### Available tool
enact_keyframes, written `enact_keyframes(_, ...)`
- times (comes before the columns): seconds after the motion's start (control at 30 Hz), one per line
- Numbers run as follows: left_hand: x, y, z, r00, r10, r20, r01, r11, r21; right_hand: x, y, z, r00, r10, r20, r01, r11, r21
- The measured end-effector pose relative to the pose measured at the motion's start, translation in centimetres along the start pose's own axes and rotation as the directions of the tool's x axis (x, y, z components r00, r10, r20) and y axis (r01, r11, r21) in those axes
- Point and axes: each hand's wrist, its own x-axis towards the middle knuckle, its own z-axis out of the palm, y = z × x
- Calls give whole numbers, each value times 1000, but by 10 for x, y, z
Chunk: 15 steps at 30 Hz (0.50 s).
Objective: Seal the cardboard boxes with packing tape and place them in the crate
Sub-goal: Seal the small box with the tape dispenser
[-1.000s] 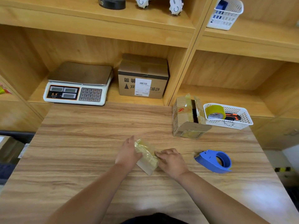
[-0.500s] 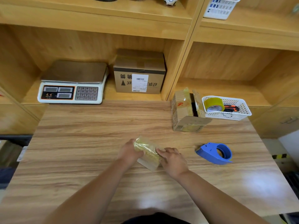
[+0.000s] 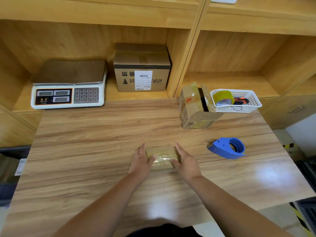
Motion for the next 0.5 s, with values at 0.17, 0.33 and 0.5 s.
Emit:
enact_keyframes(0.17,3,-4,1,999,-21,28,22,999,-42,0,-2,8,990,137,23,-139,988,66)
enact_keyframes(0.33,5,-2,3,999,-21,-25,22,999,47,4,-8,13,970,242,14,-239,949,206)
enact_keyframes(0.5,3,3,5,998,-20,-57,28,989,143,12,-12,11,951,305,-59,-276,916,292)
